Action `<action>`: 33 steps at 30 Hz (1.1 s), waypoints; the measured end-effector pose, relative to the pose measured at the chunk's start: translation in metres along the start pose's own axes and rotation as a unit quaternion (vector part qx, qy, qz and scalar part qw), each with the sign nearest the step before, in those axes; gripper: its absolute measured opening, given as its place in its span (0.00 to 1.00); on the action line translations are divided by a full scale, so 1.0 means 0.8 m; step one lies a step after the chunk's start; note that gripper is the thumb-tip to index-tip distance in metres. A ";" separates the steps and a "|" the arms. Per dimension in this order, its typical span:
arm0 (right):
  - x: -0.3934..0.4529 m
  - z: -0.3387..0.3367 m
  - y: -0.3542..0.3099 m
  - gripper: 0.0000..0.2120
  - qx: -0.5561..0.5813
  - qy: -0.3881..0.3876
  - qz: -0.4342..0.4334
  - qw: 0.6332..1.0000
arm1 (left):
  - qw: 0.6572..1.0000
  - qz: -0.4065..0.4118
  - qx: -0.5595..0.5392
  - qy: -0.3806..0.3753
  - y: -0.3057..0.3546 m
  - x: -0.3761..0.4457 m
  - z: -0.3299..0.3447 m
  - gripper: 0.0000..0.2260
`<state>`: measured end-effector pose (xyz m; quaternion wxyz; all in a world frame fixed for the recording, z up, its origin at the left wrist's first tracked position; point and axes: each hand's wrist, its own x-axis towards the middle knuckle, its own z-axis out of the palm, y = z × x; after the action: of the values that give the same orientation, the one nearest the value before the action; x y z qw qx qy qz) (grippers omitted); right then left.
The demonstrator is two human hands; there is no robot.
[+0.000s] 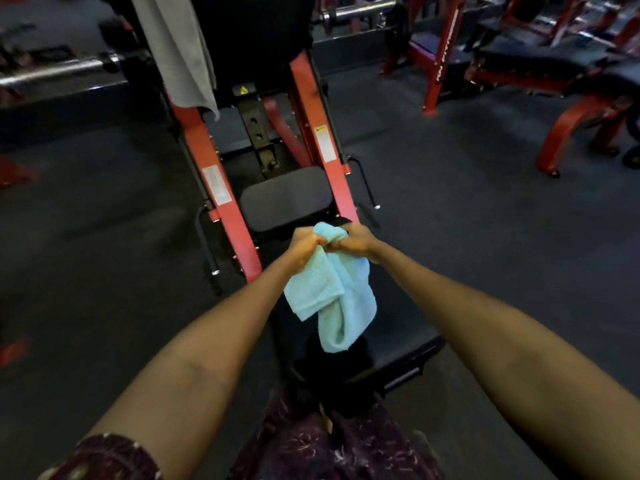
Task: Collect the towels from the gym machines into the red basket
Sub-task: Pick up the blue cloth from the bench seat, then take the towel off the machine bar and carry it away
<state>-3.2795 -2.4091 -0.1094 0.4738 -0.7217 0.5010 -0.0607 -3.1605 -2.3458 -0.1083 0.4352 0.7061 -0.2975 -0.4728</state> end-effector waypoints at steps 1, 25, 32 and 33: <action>0.000 0.002 -0.010 0.17 0.009 0.016 -0.014 1.000 | 0.999 0.032 0.006 0.021 0.006 -0.002 -0.005 0.13; -0.053 0.157 -0.258 0.13 0.384 -0.201 -0.046 0.900 | 0.946 0.045 -0.219 0.235 -0.012 -0.149 -0.238 0.24; -0.017 0.233 -0.353 0.21 0.289 -0.091 -0.107 0.947 | 0.880 0.089 -0.294 0.363 -0.010 -0.162 -0.343 0.11; -0.010 0.248 -0.364 0.22 0.280 -0.084 -0.114 0.950 | 0.870 0.094 -0.309 0.373 -0.012 -0.162 -0.360 0.10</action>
<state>-2.9783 -2.2651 0.0030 0.6869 -0.6150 0.3369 -0.1911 -2.9420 -2.1377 -0.0134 0.7524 0.6278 -0.0164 -0.1988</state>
